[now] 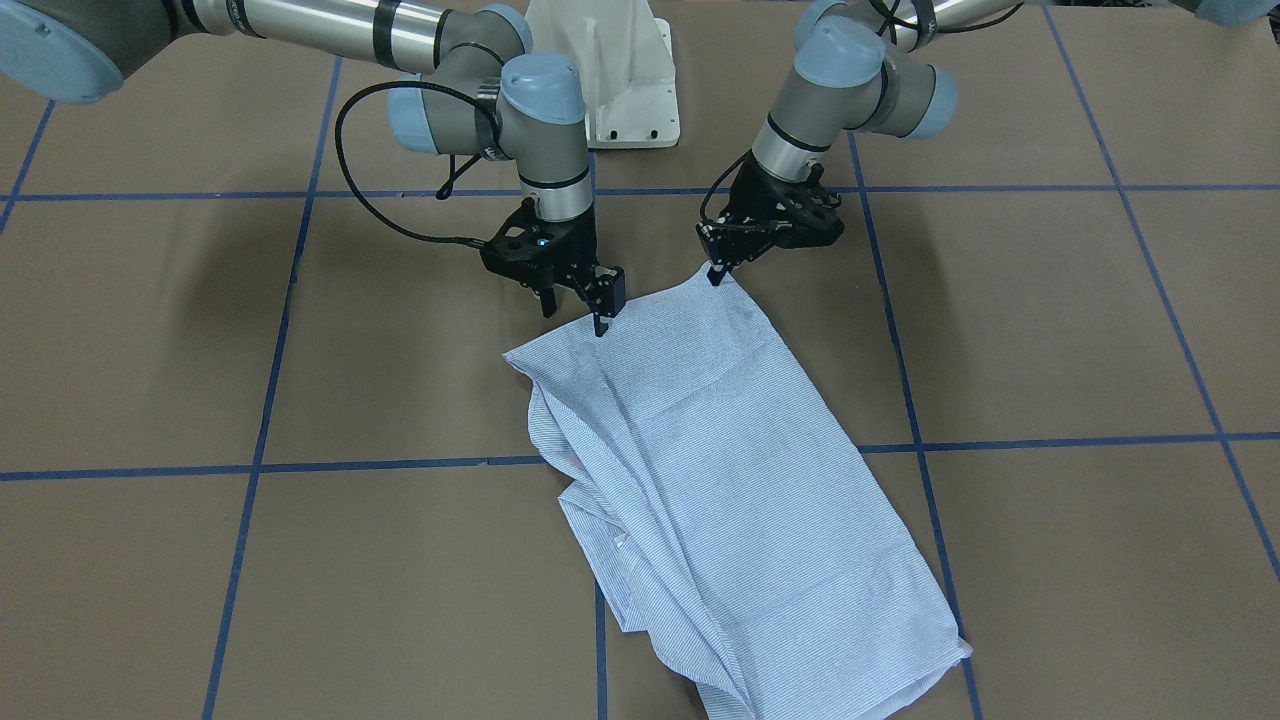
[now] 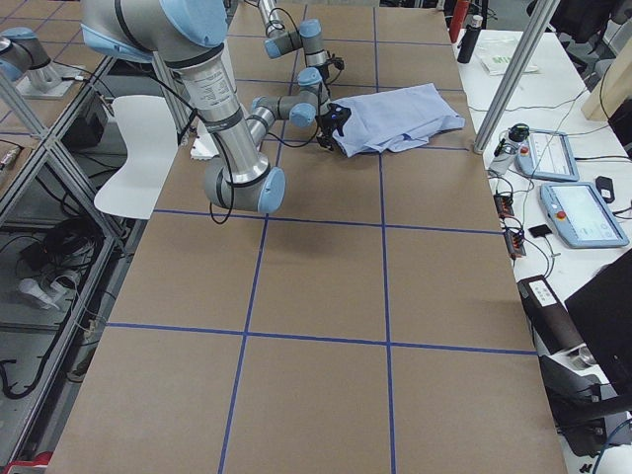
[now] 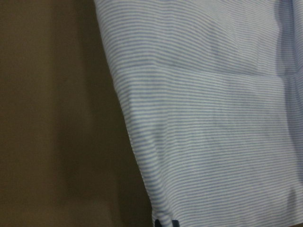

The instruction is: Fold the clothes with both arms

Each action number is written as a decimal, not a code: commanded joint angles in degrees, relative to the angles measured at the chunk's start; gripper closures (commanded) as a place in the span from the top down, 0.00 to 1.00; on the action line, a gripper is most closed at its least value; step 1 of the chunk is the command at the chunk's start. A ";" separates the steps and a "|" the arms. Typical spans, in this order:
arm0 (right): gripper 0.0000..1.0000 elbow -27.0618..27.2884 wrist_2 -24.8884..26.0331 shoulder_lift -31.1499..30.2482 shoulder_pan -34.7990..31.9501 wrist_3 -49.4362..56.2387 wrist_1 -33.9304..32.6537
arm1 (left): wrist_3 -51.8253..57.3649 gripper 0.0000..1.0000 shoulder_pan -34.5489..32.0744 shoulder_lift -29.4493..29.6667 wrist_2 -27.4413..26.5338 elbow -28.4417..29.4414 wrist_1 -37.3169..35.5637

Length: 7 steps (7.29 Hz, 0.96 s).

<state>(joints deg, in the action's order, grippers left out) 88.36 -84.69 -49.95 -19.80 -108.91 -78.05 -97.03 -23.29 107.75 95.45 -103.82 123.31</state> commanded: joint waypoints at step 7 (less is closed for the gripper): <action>0.39 -1.61 2.69 0.73 0.73 -0.16 -0.26 | 0.00 0.00 -0.01 -0.18 0.00 -0.16 0.00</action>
<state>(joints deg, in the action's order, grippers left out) 86.84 -82.17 -49.32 -19.12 -109.04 -78.42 -97.03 -23.29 107.61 95.45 -103.97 123.31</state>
